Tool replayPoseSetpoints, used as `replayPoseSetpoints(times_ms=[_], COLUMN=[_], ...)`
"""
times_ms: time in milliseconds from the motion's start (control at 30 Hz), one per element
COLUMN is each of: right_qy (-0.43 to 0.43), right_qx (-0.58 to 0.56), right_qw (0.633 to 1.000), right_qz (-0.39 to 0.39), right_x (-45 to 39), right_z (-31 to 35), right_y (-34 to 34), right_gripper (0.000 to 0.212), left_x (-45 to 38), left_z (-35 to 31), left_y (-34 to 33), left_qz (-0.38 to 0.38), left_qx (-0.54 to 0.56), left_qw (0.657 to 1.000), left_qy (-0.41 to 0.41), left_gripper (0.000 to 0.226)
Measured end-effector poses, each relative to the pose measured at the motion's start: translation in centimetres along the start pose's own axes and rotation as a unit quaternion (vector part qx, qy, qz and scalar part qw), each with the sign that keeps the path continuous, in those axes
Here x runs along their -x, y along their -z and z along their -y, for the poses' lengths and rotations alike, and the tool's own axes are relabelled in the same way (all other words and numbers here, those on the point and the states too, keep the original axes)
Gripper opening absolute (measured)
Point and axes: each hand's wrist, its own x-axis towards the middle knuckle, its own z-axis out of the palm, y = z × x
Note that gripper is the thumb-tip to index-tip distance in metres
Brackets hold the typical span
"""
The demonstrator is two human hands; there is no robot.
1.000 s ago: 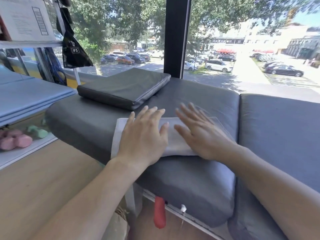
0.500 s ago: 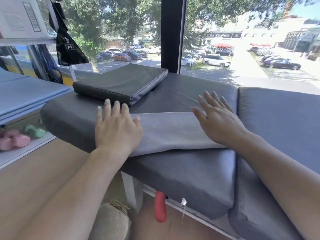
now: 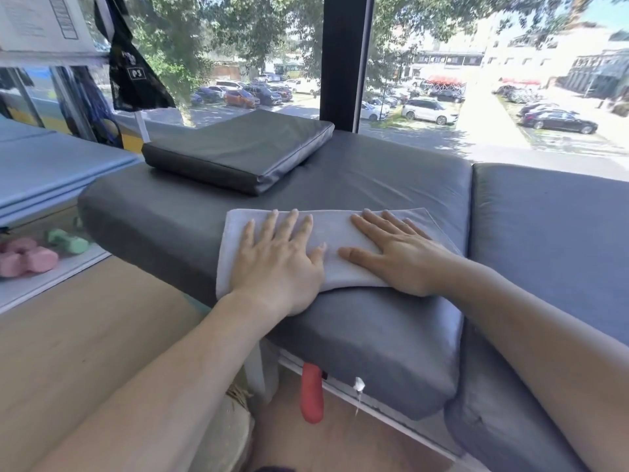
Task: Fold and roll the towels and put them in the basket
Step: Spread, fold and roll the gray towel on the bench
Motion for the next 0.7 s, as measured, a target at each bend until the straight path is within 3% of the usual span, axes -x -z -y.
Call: replayPoseSetpoints(times_ms=[267, 433, 533, 600, 700], right_qy=[-0.155, -0.220, -0.266, -0.268, -0.270], right_qx=[-0.088, -0.045, 0.011, 0.029, -0.006], right_qw=[0.984, 0.961, 0.951, 0.954, 0.958], right_qz=[-0.019, -0.163, -0.158, -0.131, -0.097], right_x=[-0.3, 0.4, 0.6, 0.3, -0.2], right_z=[-6.0, -6.0, -6.7, -6.9, -7.2], right_y=[1.1, 2.1, 2.7, 2.4, 2.3], right_gripper=[0.089, 0.077, 0.071, 0.081, 0.096], left_x=[1.0, 1.6, 1.8, 1.8, 1.1], left_z=[2.4, 2.5, 2.4, 1.8, 0.1], left_y=[1.2, 2.0, 3.1, 3.8, 3.5], left_qz=[0.014, 0.002, 0.004, -0.010, -0.073], left_qx=[0.014, 0.007, -0.009, -0.011, 0.052], left_qw=[0.999, 0.999, 0.999, 1.000, 0.993], left_qy=[0.043, 0.045, 0.032, -0.003, -0.075], left_gripper=[0.094, 0.117, 0.136, 0.133, 0.094])
